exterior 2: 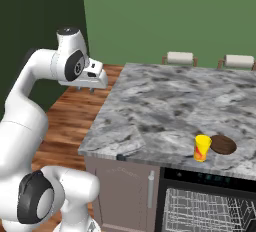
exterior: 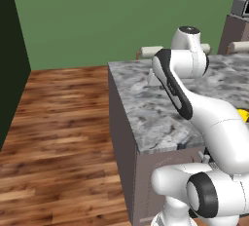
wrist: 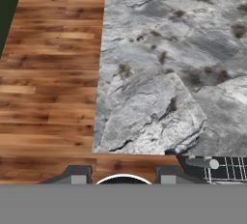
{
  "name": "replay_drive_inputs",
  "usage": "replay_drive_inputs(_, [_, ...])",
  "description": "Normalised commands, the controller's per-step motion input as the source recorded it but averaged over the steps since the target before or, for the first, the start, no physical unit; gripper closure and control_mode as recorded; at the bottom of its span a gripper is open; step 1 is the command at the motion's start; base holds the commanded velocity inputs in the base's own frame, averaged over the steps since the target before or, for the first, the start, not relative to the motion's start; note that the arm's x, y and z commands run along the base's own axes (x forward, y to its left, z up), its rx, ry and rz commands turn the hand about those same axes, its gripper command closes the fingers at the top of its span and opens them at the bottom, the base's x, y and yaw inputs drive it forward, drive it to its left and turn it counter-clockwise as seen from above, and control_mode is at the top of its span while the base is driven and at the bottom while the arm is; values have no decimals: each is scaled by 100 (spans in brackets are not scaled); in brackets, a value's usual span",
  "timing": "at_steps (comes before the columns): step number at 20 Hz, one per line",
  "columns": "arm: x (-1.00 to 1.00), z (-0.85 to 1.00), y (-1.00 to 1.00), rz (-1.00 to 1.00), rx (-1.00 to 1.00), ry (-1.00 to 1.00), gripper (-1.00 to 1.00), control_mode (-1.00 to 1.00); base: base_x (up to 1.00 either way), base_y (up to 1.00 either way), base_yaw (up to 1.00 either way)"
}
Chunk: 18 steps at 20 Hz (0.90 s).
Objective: Pick up the cup and bowl from the counter, place them in the dishwasher, and close the dishwasher door.
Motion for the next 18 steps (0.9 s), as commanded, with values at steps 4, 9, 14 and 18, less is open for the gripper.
replay_drive_inputs(4, [0, 0, -6, 0, 0, 0, -100, -100, 0, 0, 0])
replay_drive_inputs(9, [0, 0, -21, 0, 0, 0, -100, -100, 0, 0, 0])
replay_drive_inputs(14, [0, 0, -24, 0, 0, 0, -100, -100, 0, 0, 0])
replay_drive_inputs(18, [0, 0, -27, 0, 0, 0, -100, -100, 0, 0, 0])
